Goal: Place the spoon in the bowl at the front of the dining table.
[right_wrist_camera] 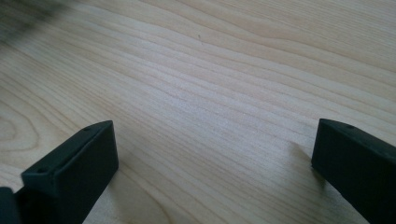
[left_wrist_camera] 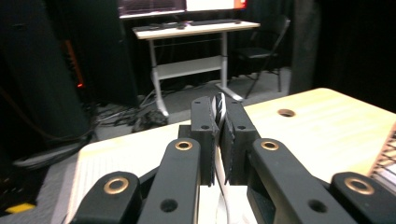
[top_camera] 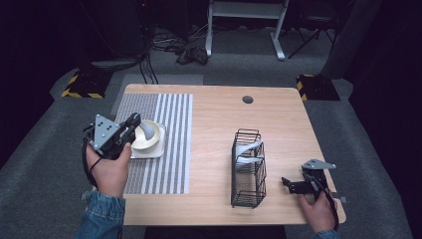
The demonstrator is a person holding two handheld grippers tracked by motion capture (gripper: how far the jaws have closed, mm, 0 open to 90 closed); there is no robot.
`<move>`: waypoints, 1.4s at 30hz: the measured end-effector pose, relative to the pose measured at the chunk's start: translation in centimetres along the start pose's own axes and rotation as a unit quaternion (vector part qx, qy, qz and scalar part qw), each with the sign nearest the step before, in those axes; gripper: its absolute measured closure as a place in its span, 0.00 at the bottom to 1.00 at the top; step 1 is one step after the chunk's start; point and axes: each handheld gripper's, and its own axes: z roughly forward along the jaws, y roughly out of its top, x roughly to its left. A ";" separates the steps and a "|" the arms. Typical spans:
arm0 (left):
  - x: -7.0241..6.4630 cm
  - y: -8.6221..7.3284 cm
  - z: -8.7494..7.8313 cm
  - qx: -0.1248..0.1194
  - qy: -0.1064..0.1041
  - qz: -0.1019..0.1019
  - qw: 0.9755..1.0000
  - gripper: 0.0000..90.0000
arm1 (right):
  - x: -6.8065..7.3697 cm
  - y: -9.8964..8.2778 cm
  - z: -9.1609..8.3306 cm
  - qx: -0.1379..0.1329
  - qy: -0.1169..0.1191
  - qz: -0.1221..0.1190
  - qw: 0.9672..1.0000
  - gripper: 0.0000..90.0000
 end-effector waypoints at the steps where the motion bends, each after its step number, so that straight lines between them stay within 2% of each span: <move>1: 0.2 -0.1 0.0 0.001 0.005 -0.001 1.000 0.94 | 0.0 0.0 0.0 0.000 0.000 0.000 1.000 0.00; 7: 1.7 -0.7 0.7 0.002 0.042 -0.007 0.999 0.94 | 0.0 0.0 0.0 0.000 0.000 0.000 1.000 0.00; 18: 3.2 -2.3 2.2 0.019 0.082 -0.014 0.996 0.94 | 0.0 0.0 0.0 0.000 0.000 0.000 1.000 0.00; 22: 3.5 -3.1 2.8 0.027 0.089 -0.019 0.996 0.94 | 0.0 0.0 0.0 0.000 0.000 0.000 1.000 0.00; 30: 3.6 -5.0 4.1 0.048 0.093 0.000 0.994 0.94 | 0.0 0.0 0.0 0.000 0.000 0.000 1.000 0.00; 34: 3.8 -5.9 4.7 0.057 0.094 -0.005 0.994 0.94 | 0.0 0.0 0.0 0.000 0.000 0.000 1.000 0.01; 42: 4.1 -7.2 5.6 0.076 0.100 0.002 0.992 0.94 | 0.0 0.0 0.0 0.000 0.000 0.000 1.000 0.01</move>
